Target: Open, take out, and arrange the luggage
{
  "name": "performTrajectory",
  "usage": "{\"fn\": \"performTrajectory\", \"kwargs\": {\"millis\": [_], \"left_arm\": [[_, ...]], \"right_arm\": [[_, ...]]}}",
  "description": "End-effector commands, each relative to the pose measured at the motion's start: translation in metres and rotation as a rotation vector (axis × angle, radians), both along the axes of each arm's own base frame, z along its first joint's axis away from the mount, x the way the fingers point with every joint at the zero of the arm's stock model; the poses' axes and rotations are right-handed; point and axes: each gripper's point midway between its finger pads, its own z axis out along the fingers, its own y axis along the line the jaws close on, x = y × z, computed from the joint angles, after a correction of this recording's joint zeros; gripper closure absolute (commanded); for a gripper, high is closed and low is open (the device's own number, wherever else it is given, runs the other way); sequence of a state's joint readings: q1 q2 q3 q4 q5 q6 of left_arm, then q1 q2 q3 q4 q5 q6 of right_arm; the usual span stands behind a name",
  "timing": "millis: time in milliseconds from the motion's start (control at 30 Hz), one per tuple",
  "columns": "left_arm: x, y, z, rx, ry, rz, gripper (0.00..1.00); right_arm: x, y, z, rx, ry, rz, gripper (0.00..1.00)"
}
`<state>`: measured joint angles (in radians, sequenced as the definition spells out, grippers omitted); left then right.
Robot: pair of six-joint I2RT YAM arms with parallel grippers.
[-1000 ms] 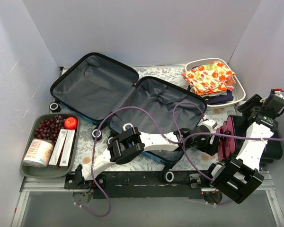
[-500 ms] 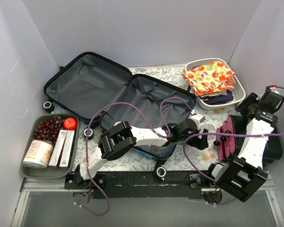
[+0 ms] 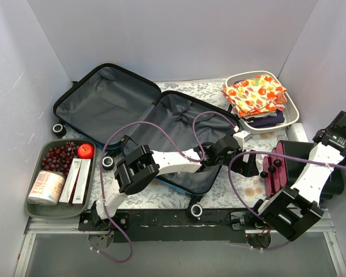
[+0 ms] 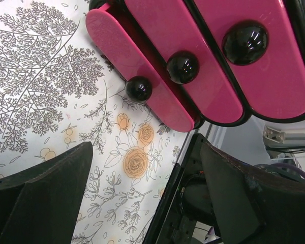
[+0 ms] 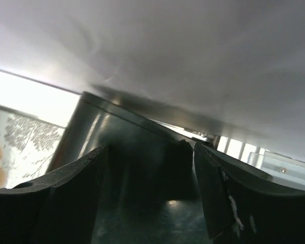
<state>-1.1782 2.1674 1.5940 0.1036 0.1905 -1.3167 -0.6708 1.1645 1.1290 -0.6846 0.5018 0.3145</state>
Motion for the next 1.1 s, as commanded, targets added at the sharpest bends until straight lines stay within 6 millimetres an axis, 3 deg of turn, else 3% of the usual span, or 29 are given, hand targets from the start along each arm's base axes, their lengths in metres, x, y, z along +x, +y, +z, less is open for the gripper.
{"fn": "performTrajectory", "kwargs": {"millis": [0,133,267,367,400,500,767,1033,1067], "left_arm": [[0.018,0.012,0.047,-0.038,-0.037,0.033,0.11],[0.018,0.013,0.046,-0.033,-0.034,0.040,0.11],[0.019,0.012,0.047,-0.032,-0.033,0.044,0.11],[0.020,0.013,0.046,-0.023,-0.034,0.050,0.11],[0.021,0.014,0.045,-0.019,-0.035,0.056,0.11],[0.023,0.016,0.044,-0.008,-0.045,0.068,0.11],[0.021,0.010,0.046,-0.022,-0.036,0.044,0.10],[0.005,-0.012,0.056,-0.120,-0.083,-0.126,0.07],[0.002,-0.016,0.043,-0.111,-0.074,-0.151,0.07]], "right_arm": [[-0.026,-0.018,0.023,-0.143,-0.066,-0.143,0.24],[-0.019,-0.002,0.005,-0.077,-0.137,-0.089,0.24],[-0.026,0.025,-0.042,0.045,-0.163,-0.090,0.25],[-0.005,0.053,-0.058,0.166,-0.286,0.008,0.26],[0.007,0.067,-0.057,0.231,-0.351,0.058,0.27],[0.012,0.091,-0.062,0.315,-0.396,0.126,0.30],[-0.005,0.125,-0.093,0.383,-0.335,0.185,0.35],[-0.014,0.138,-0.097,0.381,-0.290,0.215,0.36],[-0.013,0.141,-0.099,0.393,-0.290,0.222,0.36]]}}
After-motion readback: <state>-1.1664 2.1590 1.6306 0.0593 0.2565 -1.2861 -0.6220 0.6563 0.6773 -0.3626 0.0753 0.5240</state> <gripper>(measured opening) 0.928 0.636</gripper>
